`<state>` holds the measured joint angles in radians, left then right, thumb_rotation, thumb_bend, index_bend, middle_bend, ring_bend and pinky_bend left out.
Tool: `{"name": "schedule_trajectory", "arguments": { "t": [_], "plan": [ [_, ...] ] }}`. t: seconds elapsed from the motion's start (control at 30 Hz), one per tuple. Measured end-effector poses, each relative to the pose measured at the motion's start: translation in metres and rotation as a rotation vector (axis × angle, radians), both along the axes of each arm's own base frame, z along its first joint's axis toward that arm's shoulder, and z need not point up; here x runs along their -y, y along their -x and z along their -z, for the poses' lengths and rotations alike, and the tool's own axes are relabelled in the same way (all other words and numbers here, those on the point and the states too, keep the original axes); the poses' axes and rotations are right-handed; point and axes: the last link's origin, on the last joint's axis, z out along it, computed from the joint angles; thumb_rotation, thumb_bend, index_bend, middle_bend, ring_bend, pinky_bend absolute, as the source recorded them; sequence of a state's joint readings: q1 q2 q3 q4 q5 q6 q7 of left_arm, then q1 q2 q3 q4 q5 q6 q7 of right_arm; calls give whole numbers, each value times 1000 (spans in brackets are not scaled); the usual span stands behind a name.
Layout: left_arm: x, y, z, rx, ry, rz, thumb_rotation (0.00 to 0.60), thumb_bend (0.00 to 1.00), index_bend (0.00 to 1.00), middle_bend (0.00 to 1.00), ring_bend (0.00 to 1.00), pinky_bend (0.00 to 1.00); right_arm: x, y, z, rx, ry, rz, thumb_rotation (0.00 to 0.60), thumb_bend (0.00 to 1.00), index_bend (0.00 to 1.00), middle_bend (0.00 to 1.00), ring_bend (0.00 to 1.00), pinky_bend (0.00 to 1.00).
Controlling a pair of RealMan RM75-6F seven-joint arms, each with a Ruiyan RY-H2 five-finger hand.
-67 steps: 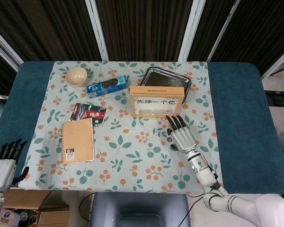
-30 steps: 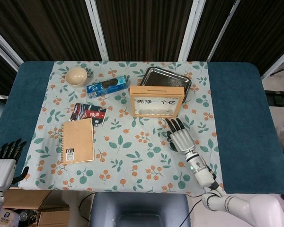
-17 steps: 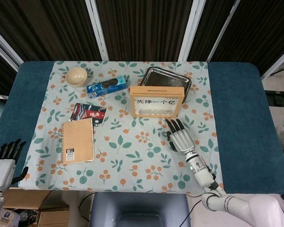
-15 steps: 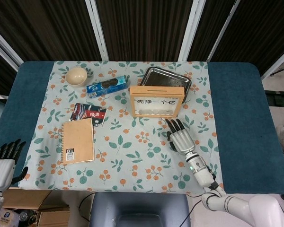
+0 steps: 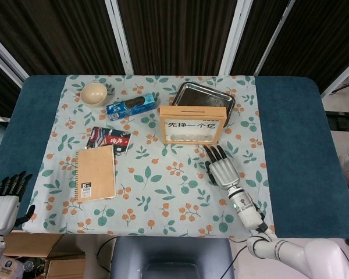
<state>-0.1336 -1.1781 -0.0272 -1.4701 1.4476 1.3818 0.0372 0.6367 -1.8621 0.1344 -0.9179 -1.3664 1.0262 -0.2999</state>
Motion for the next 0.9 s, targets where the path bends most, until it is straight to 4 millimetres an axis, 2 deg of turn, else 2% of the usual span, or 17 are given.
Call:
{"name": "schedule_trajectory", "arguments": {
  "t": [0.17, 0.47, 0.9],
  "plan": [
    [-1, 1, 1, 1, 3, -3, 600, 370, 0, 0, 0, 0, 2, -1, 0, 3, 12, -8, 600, 411, 647, 73, 0, 0],
    [-4, 1, 2, 7, 5, 5, 600, 369, 0, 0, 0, 0, 3, -2, 0, 17, 21, -21, 600, 410, 537, 81, 0, 0],
    [-4, 0, 2, 8, 6, 9, 600, 368, 0, 0, 0, 0, 3, -3, -2, 39, 30, -36, 600, 448, 602, 107, 0, 0]
  ]
}}
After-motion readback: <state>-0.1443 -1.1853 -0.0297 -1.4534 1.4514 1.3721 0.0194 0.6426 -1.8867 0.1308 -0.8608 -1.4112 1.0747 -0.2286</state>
